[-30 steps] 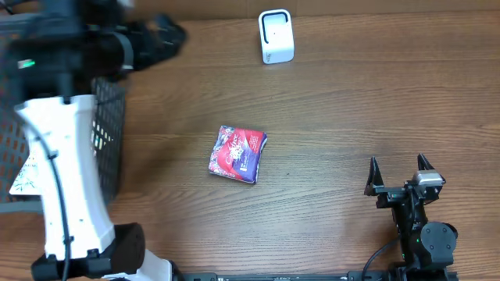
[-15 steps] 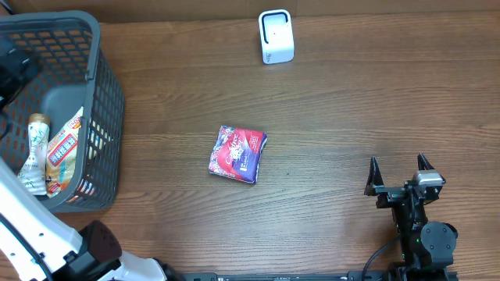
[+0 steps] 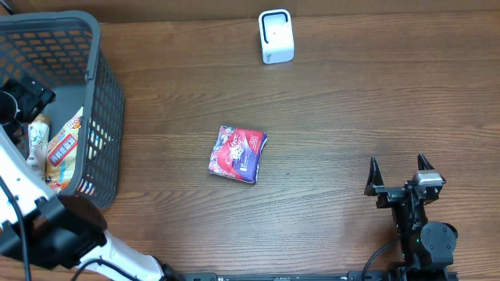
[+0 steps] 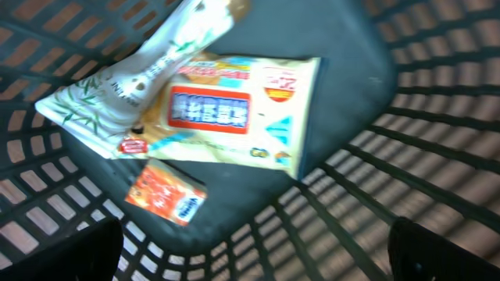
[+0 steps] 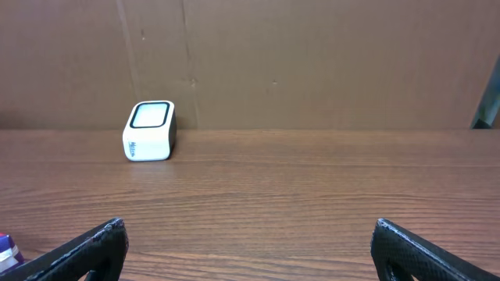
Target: Scan the item barcode
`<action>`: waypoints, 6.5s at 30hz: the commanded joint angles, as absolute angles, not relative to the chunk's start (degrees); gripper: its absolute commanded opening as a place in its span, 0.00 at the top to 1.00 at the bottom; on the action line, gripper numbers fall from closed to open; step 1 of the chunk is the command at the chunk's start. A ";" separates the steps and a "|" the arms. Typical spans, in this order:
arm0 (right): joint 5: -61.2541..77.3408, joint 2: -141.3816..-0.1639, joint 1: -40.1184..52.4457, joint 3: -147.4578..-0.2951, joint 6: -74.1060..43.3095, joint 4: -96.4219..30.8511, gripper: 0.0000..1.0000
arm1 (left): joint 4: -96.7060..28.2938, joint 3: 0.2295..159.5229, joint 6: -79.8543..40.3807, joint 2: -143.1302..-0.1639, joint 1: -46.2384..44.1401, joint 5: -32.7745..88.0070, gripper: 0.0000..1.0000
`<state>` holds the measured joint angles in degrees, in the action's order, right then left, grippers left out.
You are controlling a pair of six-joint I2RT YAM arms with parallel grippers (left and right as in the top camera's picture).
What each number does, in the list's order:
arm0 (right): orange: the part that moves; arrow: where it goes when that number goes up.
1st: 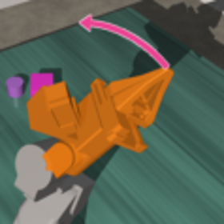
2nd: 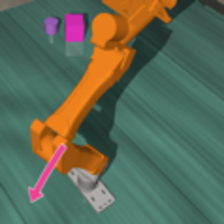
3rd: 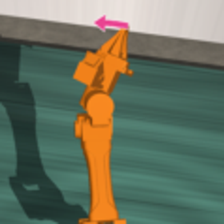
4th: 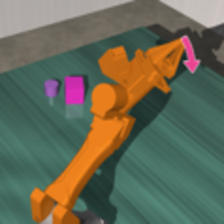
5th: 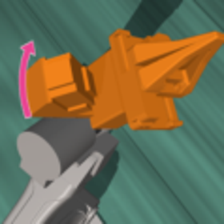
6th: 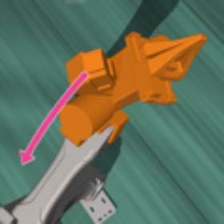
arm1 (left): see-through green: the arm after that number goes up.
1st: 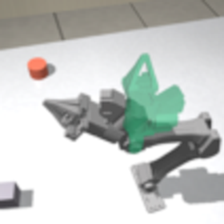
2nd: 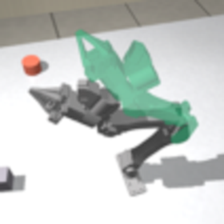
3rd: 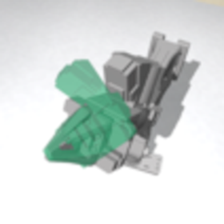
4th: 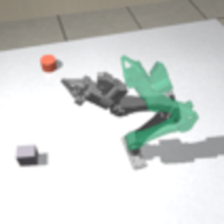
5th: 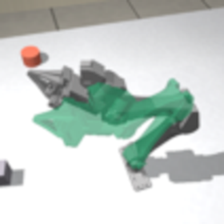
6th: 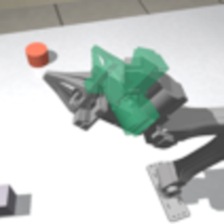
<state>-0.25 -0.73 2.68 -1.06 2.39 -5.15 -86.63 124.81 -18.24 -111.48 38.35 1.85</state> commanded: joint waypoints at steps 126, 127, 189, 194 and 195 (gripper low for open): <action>-0.36 -0.16 2.98 -0.45 2.66 -4.75 0.00 | -86.70 124.64 -19.31 -122.15 38.98 -0.56 0.00; -0.36 -0.16 2.98 -0.45 2.63 -4.75 0.00 | -86.70 124.64 -19.31 -122.15 38.98 -0.56 0.00; -0.36 -0.16 2.98 -0.45 2.66 -4.75 0.00 | -96.82 124.92 -11.25 -107.00 46.39 20.93 0.00; -0.36 -0.16 2.98 -0.45 2.66 -4.75 0.00 | -95.94 124.92 -18.06 -104.22 46.37 6.26 0.00; -0.36 -0.16 2.98 -0.45 2.66 -4.75 0.00 | -95.77 124.81 -18.06 -104.55 46.37 5.74 0.00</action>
